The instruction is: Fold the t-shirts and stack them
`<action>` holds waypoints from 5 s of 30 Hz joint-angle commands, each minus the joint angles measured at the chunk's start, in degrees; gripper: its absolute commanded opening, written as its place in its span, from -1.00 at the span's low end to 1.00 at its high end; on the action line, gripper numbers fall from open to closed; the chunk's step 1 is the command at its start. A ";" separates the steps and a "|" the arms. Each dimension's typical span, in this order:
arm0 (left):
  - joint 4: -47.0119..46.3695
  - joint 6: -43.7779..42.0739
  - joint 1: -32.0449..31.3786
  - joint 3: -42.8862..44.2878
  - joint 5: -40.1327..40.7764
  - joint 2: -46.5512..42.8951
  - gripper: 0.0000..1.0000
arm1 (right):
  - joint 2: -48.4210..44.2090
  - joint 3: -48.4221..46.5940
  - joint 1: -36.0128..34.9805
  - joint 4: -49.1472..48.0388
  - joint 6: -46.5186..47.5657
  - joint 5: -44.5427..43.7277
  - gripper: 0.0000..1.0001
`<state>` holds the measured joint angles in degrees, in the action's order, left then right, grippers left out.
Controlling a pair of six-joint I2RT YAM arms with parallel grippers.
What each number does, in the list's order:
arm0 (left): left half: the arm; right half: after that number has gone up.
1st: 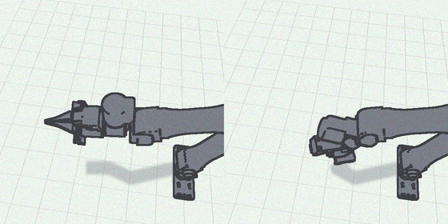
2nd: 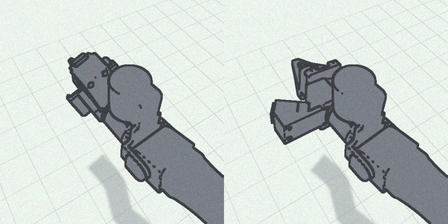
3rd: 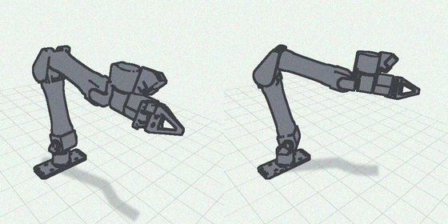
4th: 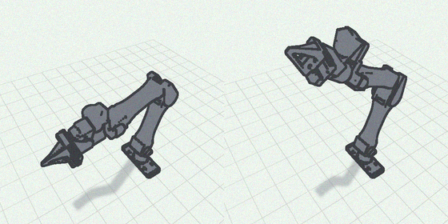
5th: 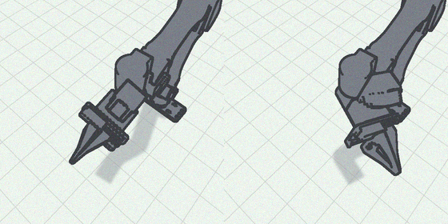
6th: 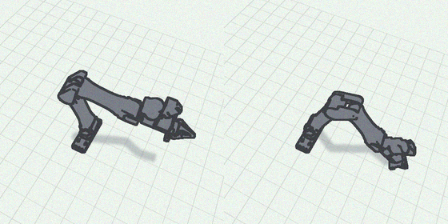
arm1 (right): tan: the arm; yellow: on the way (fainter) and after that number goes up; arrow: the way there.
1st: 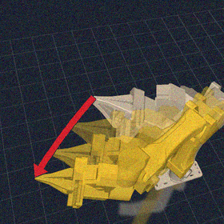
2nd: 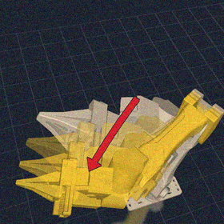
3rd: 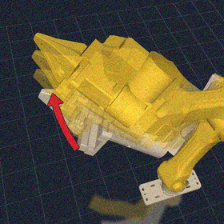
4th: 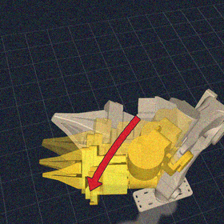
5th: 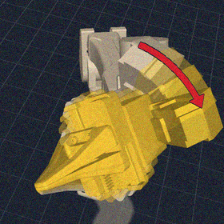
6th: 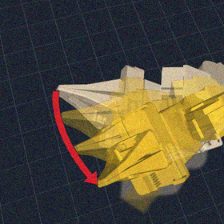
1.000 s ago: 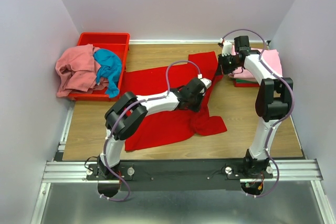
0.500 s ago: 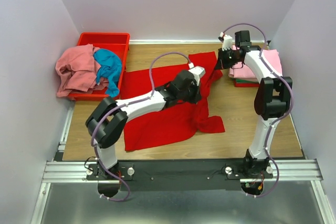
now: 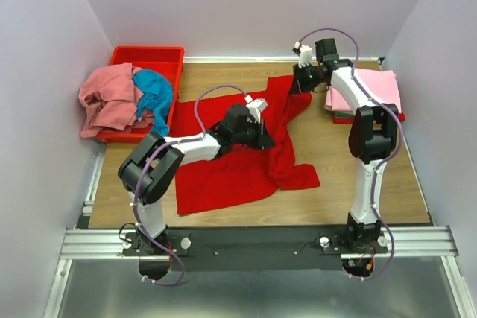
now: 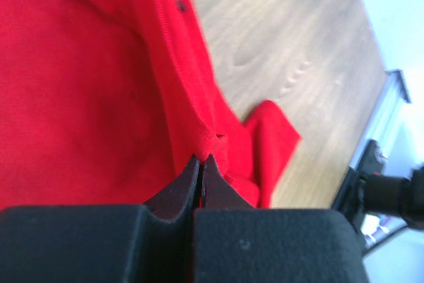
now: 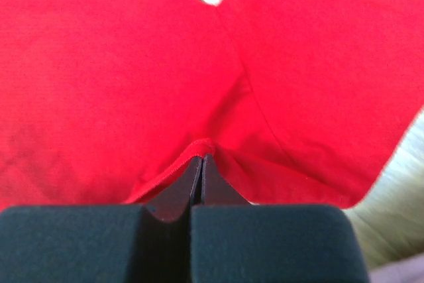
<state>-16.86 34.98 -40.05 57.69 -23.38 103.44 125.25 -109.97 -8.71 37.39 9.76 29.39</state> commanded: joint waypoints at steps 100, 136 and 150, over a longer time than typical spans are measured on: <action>31.44 -2.56 -16.62 -13.05 18.17 -35.94 0.09 | -43.43 50.39 22.25 17.19 26.54 -19.02 -0.99; 47.98 13.00 -31.40 -17.69 34.54 -18.18 -0.49 | -34.81 47.13 22.25 13.59 25.13 -11.46 -0.99; 56.76 17.31 -30.87 -18.58 25.76 -28.37 -1.00 | -35.07 48.36 22.25 13.85 26.01 -9.00 -0.97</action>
<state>35.09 50.17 -70.89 39.88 6.92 78.24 90.02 -61.52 13.34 51.92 35.03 18.20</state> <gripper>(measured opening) 0.005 0.014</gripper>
